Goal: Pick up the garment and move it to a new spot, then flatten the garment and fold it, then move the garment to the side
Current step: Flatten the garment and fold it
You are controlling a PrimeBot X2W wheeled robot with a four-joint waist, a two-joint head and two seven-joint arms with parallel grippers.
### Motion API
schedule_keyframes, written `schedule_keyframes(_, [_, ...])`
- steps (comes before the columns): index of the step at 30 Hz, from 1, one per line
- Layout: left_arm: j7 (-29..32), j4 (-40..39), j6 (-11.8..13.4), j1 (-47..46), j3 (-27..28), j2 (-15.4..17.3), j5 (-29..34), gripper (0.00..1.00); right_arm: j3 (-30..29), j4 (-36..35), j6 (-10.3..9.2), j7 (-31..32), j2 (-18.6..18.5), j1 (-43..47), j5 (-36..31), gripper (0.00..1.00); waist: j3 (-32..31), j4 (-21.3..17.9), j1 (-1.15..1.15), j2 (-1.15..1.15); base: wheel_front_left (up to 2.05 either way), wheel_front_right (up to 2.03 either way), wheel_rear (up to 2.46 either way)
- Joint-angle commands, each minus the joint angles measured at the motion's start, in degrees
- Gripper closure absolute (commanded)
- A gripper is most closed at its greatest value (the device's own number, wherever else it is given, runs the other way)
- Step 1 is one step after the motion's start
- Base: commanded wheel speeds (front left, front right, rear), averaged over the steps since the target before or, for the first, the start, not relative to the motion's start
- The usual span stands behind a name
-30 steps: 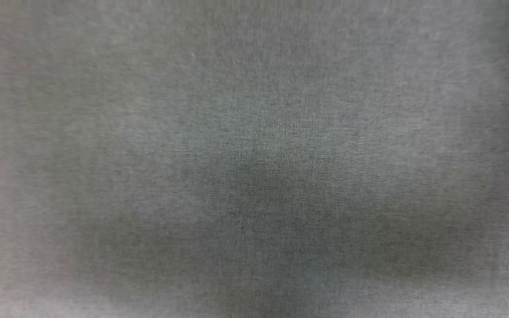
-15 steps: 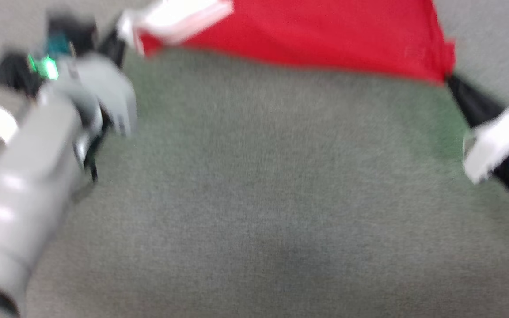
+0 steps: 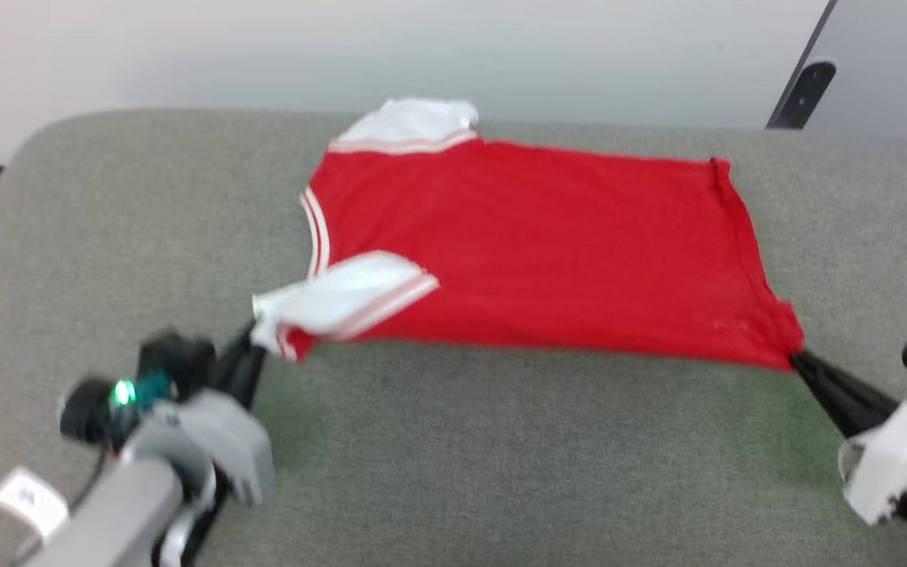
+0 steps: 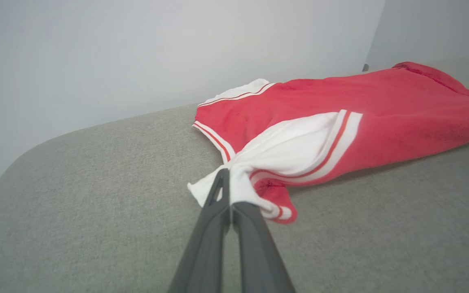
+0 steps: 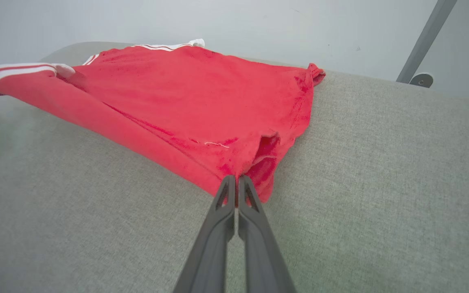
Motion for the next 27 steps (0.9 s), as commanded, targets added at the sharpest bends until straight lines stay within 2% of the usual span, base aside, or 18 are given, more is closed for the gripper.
schedule_keyframes(1, [0.0, -1.6, 1.0, 2.0, -0.2, 0.7, -0.3, 1.00, -0.7, -0.6, -0.07, 0.3, -0.6, 1.4, 0.3, 1.00, -1.2, 0.6, 0.00, 0.00, 0.00, 0.00, 0.00])
schedule_keyframes(4, [0.0, -7.5, 4.5, 6.7, 0.3, 2.6, -1.3, 1.00, -2.4, -3.1, -0.07, 1.1, -1.5, 5.4, 0.4, 1.00, -1.1, 0.9, 0.00, 0.00, 0.00, 0.00, 0.00])
schedule_keyframes(10, [0.0, -17.3, 11.5, 15.8, 1.9, 4.4, -2.0, 1.00, -5.0, -8.7, -0.07, 4.1, -3.4, 13.4, 1.1, 1.00, -0.3, 0.8, 0.00, 0.00, 0.00, 0.00, 0.00])
schedule_keyframes(16, [0.0, -23.4, 16.5, 25.3, 5.6, 3.3, -1.9, 1.00, -7.9, -13.0, -0.07, 6.3, -5.2, 20.9, 2.2, 1.00, 0.9, 0.5, 0.00, 0.00, 0.00, 0.00, 0.00])
schedule_keyframes(22, [0.0, -25.9, 17.8, 31.6, 9.7, 1.8, -0.7, 1.00, -11.6, -15.0, -0.07, 7.8, -5.0, 25.5, 3.3, 1.00, 2.0, 0.1, 0.00, 0.00, 0.00, 0.00, 0.00])
schedule_keyframes(27, [0.4, -28.4, 18.0, 30.5, 11.3, 4.4, 0.7, 1.00, -15.3, -16.7, -0.07, 10.2, -5.6, 24.3, 3.4, 1.00, 2.8, -0.3, 0.00, 0.00, 0.00, 0.00, 0.00])
